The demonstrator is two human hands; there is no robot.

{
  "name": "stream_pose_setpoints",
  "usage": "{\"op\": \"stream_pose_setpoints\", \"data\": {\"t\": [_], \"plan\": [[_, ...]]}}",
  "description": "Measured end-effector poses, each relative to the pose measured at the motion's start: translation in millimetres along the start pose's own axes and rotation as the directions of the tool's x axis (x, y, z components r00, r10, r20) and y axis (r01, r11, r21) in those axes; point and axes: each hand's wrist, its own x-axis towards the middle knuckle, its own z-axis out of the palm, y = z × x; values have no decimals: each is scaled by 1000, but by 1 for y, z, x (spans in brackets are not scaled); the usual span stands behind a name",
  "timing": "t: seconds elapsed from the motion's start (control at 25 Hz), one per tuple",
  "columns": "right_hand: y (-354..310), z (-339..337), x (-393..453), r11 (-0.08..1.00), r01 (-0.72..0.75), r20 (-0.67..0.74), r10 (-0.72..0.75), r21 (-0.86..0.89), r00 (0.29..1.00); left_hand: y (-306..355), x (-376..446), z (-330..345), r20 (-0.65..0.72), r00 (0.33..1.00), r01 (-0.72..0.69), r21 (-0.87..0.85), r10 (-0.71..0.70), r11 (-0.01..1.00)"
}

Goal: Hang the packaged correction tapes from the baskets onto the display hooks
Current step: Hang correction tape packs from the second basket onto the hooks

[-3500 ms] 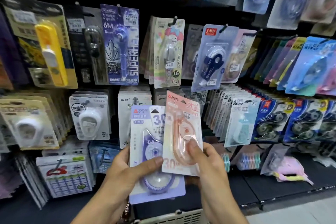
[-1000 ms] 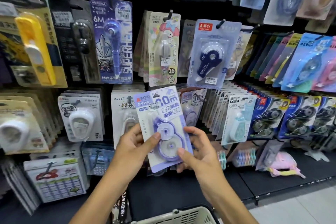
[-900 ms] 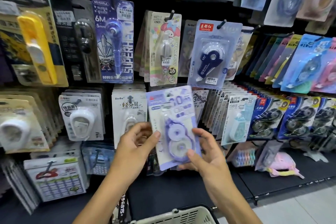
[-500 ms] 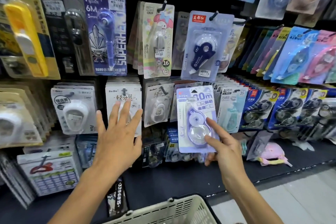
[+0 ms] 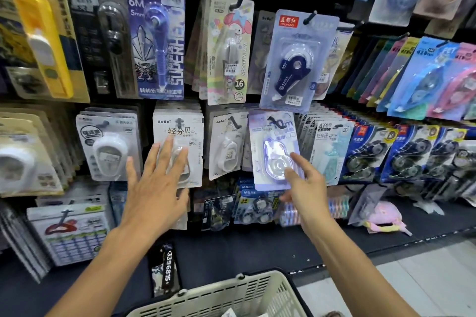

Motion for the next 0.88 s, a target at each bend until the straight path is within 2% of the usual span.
{"op": "stream_pose_setpoints", "data": {"t": [0.16, 0.24, 0.28, 0.32, 0.36, 0.4, 0.44, 0.48, 0.52, 0.6, 0.72, 0.8, 0.88], "plan": [[-2, 26, 53, 932, -60, -88, 30, -357, 996, -3, -2, 1, 15, 1000, -16, -14, 16, 1000], [8, 32, 64, 908, -85, -50, 70, -410, 996, -6, -4, 2, 30, 999, -23, -7, 23, 1000], [13, 35, 63, 901, -74, -51, 58, -427, 997, -8, -3, 3, 34, 999, -27, 6, 27, 1000], [18, 39, 59, 874, -4, -73, -36, -485, 997, -8, -3, 4, 37, 999, -30, 12, 29, 999], [23, 44, 54, 799, 134, -58, -206, -587, 977, -8, -2, 6, 41, 999, -29, 9, 29, 1000], [27, 51, 48, 660, 300, 45, -375, -689, 926, -7, -2, 7, 45, 999, -28, 0, 28, 1000], [30, 57, 43, 490, 440, 197, -470, -752, 860, -6, -1, 9, 48, 998, -27, -11, 28, 1000], [32, 62, 45, 365, 513, 315, -480, -777, 819, -4, -1, 11, 50, 998, -29, -20, 30, 999], [31, 66, 50, 317, 517, 365, -430, -795, 826, -2, 0, 11, 50, 998, -31, -24, 32, 999], [25, 69, 62, 304, 467, 377, -310, -830, 873, 1, 2, 12, 50, 998, -27, -25, 28, 999], [25, 66, 63, 260, 486, 431, -240, -835, 870, 5, 0, 12, 65, 998, -13, -4, 13, 1000], [24, 59, 59, 307, 504, 456, -217, -807, 863, 6, -3, 10, 44, 999, -14, -7, 14, 1000], [25, 51, 50, 352, 522, 457, -253, -777, 852, 6, -9, 11, 18, 1000, -20, -26, 21, 999]]}}
